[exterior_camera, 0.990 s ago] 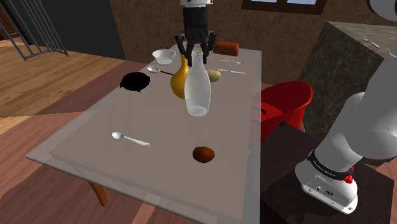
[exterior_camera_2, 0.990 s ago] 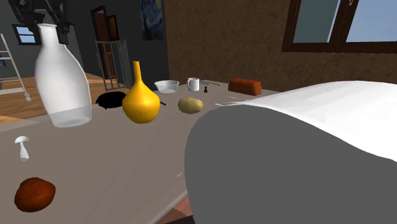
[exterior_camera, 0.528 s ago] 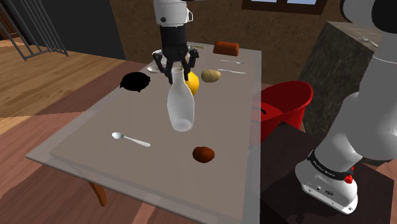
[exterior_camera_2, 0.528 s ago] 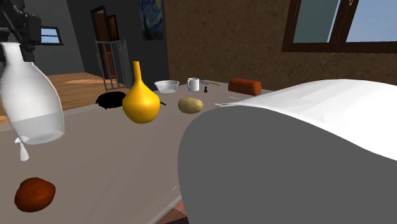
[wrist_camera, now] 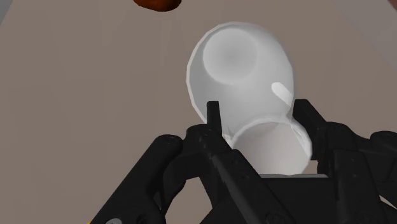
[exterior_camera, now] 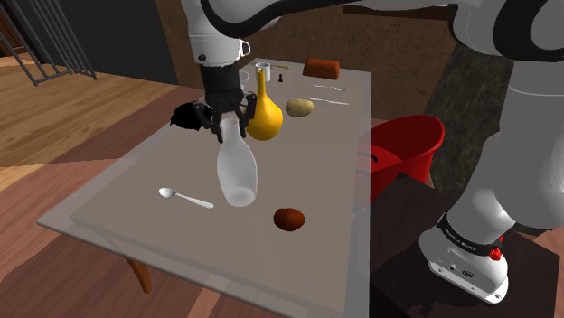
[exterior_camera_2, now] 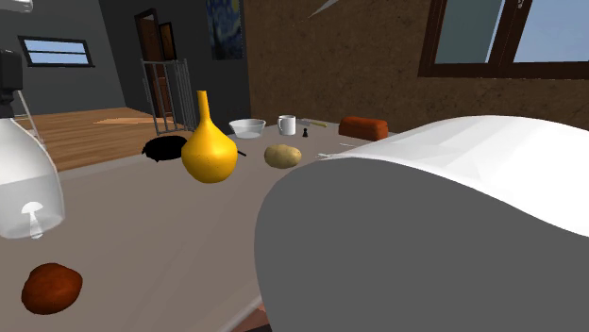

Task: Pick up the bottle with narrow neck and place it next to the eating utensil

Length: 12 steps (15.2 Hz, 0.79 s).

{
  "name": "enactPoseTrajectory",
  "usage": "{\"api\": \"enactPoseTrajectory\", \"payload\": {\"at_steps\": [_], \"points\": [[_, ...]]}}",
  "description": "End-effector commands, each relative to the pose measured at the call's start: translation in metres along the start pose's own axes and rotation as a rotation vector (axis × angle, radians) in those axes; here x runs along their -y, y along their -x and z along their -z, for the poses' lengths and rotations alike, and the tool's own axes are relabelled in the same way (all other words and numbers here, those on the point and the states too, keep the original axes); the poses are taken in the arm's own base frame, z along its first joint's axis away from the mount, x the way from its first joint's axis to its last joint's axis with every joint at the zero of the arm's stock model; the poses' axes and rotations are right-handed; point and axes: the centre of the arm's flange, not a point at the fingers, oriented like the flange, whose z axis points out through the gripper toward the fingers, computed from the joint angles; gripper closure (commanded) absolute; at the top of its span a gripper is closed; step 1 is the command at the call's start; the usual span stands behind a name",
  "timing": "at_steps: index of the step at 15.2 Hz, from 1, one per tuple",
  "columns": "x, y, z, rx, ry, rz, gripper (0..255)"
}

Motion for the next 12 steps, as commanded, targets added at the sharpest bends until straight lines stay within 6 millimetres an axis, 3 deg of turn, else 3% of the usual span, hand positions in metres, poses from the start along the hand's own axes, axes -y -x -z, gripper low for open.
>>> {"api": "enactPoseTrajectory", "payload": {"at_steps": [1,12], "points": [[0.002,-0.001,-0.010,-0.001,-0.001,0.000,255],[0.002,-0.007,-0.063,-0.001,-0.001,0.000,255]]}}
